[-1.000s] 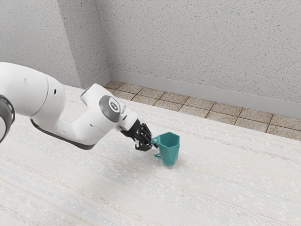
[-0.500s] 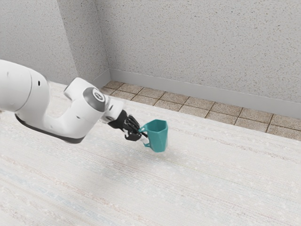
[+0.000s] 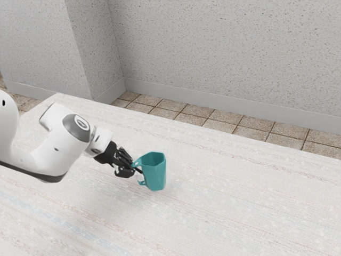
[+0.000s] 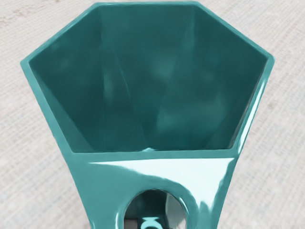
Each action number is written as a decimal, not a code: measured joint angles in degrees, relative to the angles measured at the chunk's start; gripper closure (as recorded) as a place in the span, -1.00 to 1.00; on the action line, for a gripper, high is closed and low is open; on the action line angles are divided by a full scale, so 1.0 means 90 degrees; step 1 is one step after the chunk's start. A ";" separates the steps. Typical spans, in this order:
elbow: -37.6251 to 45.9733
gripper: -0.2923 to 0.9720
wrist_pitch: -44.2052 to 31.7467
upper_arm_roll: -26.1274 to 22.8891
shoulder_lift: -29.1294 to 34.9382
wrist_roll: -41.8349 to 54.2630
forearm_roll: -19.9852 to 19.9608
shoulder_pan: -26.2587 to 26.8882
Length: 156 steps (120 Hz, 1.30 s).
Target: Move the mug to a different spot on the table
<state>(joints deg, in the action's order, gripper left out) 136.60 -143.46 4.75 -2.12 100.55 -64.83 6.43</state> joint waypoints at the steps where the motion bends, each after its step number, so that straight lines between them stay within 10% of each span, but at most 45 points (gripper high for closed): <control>1: 0.0042 0.63 -0.0008 0.0007 0.0036 0.0003 -0.0008 0.0006; 99: 0.0858 0.62 -0.0415 0.0860 0.0364 0.0519 -0.0195 -0.0773; 126: 0.0845 -0.07 -0.0318 0.0860 0.0279 0.0589 -0.0152 -0.0890; 156: 0.0839 -0.39 -0.0249 0.0859 0.0268 0.0638 -0.0142 -0.0951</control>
<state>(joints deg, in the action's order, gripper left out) 144.16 -145.70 12.48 0.30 106.29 -66.11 -2.13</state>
